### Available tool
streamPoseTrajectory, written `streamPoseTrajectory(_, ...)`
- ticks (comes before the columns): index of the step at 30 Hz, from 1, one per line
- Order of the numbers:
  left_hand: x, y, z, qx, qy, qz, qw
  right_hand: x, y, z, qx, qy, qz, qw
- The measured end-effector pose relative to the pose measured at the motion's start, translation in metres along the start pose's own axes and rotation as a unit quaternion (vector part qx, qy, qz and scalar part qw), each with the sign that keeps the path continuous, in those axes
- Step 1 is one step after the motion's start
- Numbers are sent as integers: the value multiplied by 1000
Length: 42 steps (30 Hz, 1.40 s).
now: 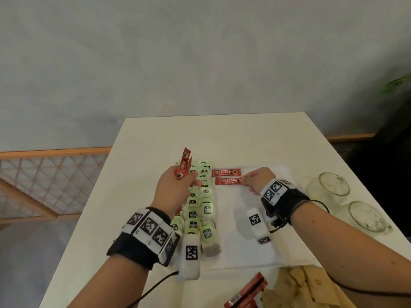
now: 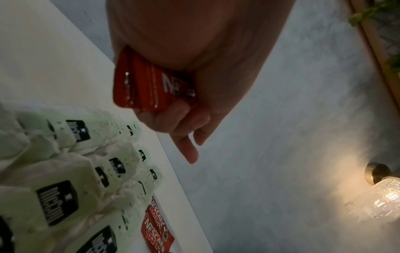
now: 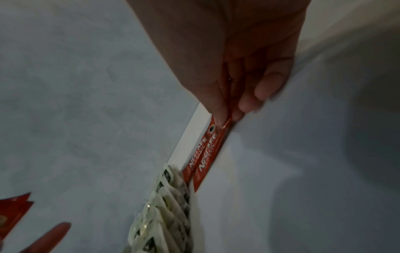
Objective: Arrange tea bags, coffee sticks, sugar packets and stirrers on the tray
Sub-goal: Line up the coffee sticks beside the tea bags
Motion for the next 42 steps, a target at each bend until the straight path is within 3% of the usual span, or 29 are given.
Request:
streamPoseTrajectory(8,-11,3,-2,33,11,6,999,-17,-8,2,-16,10,-58,998)
streamPoseTrajectory(18,-7,0,8,14,26,13,999,-22,-14,5,31,39,-76,996)
streamPoseTrajectory(26,13,-13,0,17,28,126,991,5,-4,11,8,70,-88,994)
streamPoseTrajectory(30,26,-24,-4,-52,-18,145,988,50,-1,21,-108,120,1,987)
streamPoseTrajectory(34,42,-40,-11,-104,-77,169,977,107,-4,24,-167,107,128,972)
streamPoseTrajectory(38,58,-45,-13,-48,-9,205,977,139,-2,20,-195,169,160,953)
streamPoseTrajectory(42,77,-46,-14,48,73,256,963,158,10,8,-193,217,100,951)
Point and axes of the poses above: each hand's wrist, its own x-axis away from the middle knuckle, its own y-axis out of the back of the hand, z = x × y, the point moved 4 cm from there along -x, towards the middle knuckle, and after that the axes turned 3 degrees about -y, right-handed, at the moved point
